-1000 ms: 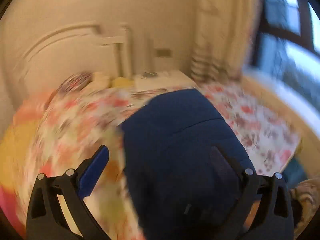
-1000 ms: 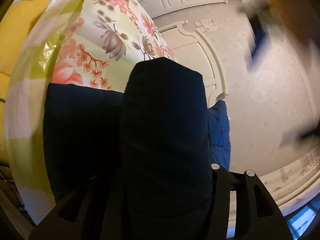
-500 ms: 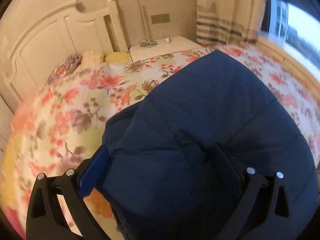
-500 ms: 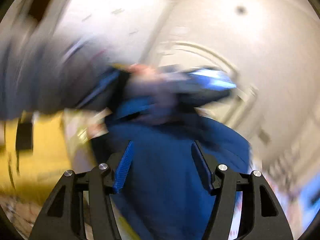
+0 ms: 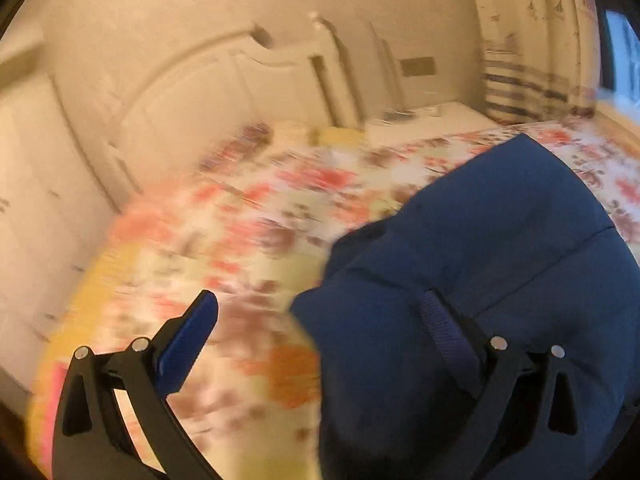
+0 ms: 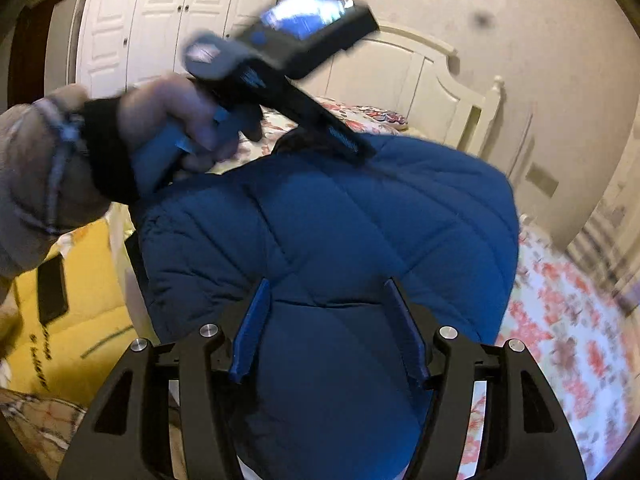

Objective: Fold large clothes

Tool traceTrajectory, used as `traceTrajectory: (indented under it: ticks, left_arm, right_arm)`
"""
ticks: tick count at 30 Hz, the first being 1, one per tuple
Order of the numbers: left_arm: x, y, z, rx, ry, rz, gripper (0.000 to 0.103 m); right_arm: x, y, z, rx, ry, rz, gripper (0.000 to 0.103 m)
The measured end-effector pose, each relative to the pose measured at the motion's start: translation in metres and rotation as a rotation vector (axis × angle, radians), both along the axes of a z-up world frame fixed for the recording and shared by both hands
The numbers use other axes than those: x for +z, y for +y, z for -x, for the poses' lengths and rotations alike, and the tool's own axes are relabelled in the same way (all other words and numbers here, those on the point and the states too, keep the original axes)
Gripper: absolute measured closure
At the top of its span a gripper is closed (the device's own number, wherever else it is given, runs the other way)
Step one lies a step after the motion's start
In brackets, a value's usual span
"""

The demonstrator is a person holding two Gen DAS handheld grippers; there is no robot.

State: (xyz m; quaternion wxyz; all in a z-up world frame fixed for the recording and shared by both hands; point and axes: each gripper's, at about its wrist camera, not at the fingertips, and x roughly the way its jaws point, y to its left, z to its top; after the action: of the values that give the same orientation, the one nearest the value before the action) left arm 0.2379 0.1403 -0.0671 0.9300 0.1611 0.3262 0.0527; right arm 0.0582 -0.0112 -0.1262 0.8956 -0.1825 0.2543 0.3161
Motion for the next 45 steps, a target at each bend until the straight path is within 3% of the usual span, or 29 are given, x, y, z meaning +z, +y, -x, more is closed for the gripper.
traceTrajectory:
  ticks: [3,5,8,9,10,13,16,18,21,25,28,31,36,39,41,45]
  left_arm:
    - [0.017,-0.007,0.046,0.006,0.003,0.067,0.002]
    - [0.019,-0.012,0.084,-0.054,-0.002,0.119,0.002]
    - [0.001,-0.023,0.115,-0.041,0.010,0.060,0.002]
    - [-0.020,-0.025,0.117,0.001,0.043,-0.016,0.002]
    - [-0.036,-0.024,0.118,0.009,0.051,-0.027,0.002]
    - [-0.053,-0.002,0.122,0.040,0.034,0.153,0.002]
    - [-0.052,-0.005,0.122,0.035,0.019,0.131,0.002]
    - [-0.052,-0.002,0.122,0.027,0.029,0.164,0.002]
    - [-0.056,0.007,0.121,0.024,0.034,0.228,0.002]
    - [-0.055,0.001,0.121,0.033,0.016,0.202,0.002]
    - [-0.055,0.003,0.122,0.032,0.016,0.219,0.002]
    - [-0.055,0.006,0.120,0.039,0.013,0.225,0.002]
    - [-0.057,0.010,0.120,0.028,0.014,0.255,0.002]
    - [-0.059,0.012,0.121,0.027,0.010,0.277,0.002]
    - [-0.059,0.011,0.122,0.027,0.007,0.275,0.002]
    - [-0.060,0.011,0.123,0.027,0.005,0.265,0.002]
  right_arm:
    - [-0.003,-0.001,-0.008,0.004,0.003,0.003,0.041]
    - [-0.004,-0.002,-0.010,0.005,0.010,-0.006,0.041]
    - [-0.005,-0.002,-0.012,0.009,0.014,-0.007,0.041]
    - [-0.005,-0.003,-0.014,0.012,0.020,-0.011,0.041]
    - [-0.004,-0.003,-0.014,0.018,0.030,-0.010,0.041]
    - [0.000,-0.004,-0.011,0.063,0.045,0.013,0.041]
    - [0.025,-0.017,-0.020,0.091,0.102,-0.043,0.042]
    - [0.053,-0.033,-0.045,0.019,0.060,-0.106,0.042]
    - [0.078,-0.050,-0.104,-0.077,0.115,-0.203,0.042]
    - [0.079,-0.031,-0.183,-0.186,0.153,-0.150,0.045]
    - [0.049,-0.003,-0.231,-0.225,0.178,-0.025,0.045]
    - [0.016,0.010,-0.262,-0.218,0.336,0.041,0.045]
    - [0.031,0.028,-0.259,-0.234,0.345,0.183,0.045]
    - [0.068,0.040,-0.234,-0.170,0.313,0.076,0.045]
    - [0.079,0.056,-0.218,-0.116,0.284,0.062,0.045]
    - [0.052,0.108,-0.204,-0.036,0.240,0.240,0.045]
